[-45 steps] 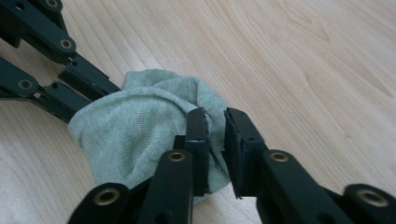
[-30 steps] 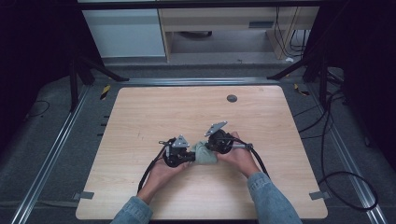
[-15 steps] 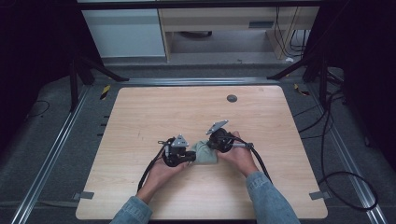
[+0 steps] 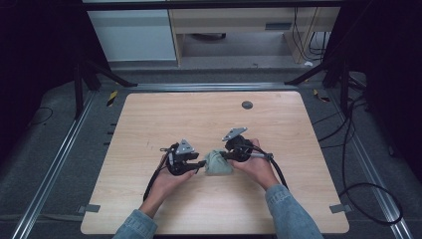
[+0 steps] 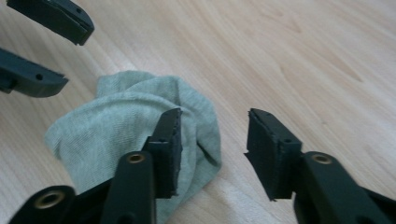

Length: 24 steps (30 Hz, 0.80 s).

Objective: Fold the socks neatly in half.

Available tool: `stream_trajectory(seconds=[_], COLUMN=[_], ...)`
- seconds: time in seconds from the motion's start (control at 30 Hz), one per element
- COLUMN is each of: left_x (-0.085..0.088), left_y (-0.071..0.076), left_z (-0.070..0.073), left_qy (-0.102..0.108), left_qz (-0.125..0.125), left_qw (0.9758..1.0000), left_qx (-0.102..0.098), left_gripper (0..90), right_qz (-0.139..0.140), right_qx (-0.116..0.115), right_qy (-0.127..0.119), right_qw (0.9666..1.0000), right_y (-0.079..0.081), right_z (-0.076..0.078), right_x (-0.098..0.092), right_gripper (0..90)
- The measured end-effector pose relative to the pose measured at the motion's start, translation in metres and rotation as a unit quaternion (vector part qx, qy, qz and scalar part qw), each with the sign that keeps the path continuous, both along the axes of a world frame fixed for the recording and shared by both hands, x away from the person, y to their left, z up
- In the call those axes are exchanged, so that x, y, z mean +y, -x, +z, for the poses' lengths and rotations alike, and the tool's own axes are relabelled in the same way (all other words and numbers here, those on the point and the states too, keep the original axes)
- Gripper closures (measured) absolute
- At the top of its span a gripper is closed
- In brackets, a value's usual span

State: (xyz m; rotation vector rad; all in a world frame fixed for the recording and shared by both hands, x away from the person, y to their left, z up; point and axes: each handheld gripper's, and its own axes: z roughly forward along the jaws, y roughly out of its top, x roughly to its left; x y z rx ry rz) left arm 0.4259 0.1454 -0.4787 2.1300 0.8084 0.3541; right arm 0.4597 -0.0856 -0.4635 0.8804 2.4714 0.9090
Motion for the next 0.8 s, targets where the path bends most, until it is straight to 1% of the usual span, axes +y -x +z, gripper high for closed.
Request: stream_trajectory(seconds=[0.03, 0.07, 0.1, 0.2, 0.27, 0.3, 0.33, 0.37, 0.4, 0.5, 0.53, 0.57, 0.63, 0.8], left_x=[0.000, 0.000, 0.001, 0.002, 0.002, 0.002, 0.002, 0.002, 0.002, 0.002, 0.002, 0.002, 0.003, 0.005], left_y=[0.000, 0.000, -0.001, -0.002, -0.003, -0.003, -0.003, -0.004, -0.004, -0.003, -0.003, -0.003, -0.002, -0.001], left_z=[0.000, 0.000, 0.000, 0.001, 0.000, 0.000, 0.000, 0.000, 0.000, 0.001, 0.001, 0.003, 0.004, 0.008], left_qy=[0.000, -0.003, -0.012, -0.014, -0.016, -0.018, -0.018, -0.022, -0.023, -0.023, -0.023, -0.025, -0.024, -0.021], left_qz=[0.000, 0.003, 0.009, 0.022, 0.030, 0.031, 0.031, 0.037, 0.038, 0.046, 0.046, 0.050, 0.051, 0.054], left_qw=[1.0000, 1.0000, 0.9999, 0.9996, 0.9994, 0.9993, 0.9993, 0.9991, 0.9990, 0.9987, 0.9987, 0.9984, 0.9984, 0.9982], left_qx=[0.000, -0.001, -0.004, -0.004, -0.003, -0.004, -0.004, -0.004, -0.003, -0.004, -0.004, -0.005, -0.007, -0.012], left_gripper=[48.4, 48.4, 41.5, 31.7, 24.7, 21.6, 18.7, 15.6, 13.4, 9.4, 8.4, 7.7, 6.9, 5.3], right_qz=[0.000, -0.005, -0.015, -0.027, -0.035, -0.038, -0.038, -0.042, -0.047, -0.057, -0.057, -0.060, -0.064, -0.071], right_qx=[0.000, -0.004, -0.004, -0.003, -0.002, -0.003, -0.003, -0.008, -0.010, -0.010, -0.010, -0.010, -0.005, -0.014], right_qy=[0.000, -0.003, -0.002, -0.002, -0.009, -0.011, -0.011, -0.020, -0.019, -0.017, -0.017, -0.014, -0.014, -0.027], right_qw=[1.0000, 1.0000, 0.9999, 0.9996, 0.9993, 0.9992, 0.9992, 0.9989, 0.9987, 0.9982, 0.9982, 0.9980, 0.9978, 0.9970], right_y=[0.000, 0.001, 0.001, 0.002, 0.002, 0.002, 0.002, 0.003, 0.004, 0.004, 0.004, 0.005, 0.006, 0.008], right_z=[0.000, 0.000, 0.000, 0.000, 0.001, 0.002, 0.002, 0.005, 0.006, 0.008, 0.008, 0.009, 0.010, 0.017], right_x=[0.000, -0.001, -0.002, -0.005, -0.007, -0.008, -0.008, -0.008, -0.008, -0.009, -0.009, -0.010, -0.011, -0.015], right_gripper=[53.2, 49.7, 43.5, 35.9, 31.2, 29.3, 29.3, 24.8, 22.2, 15.2, 15.2, 10.4, 8.9, 8.1])
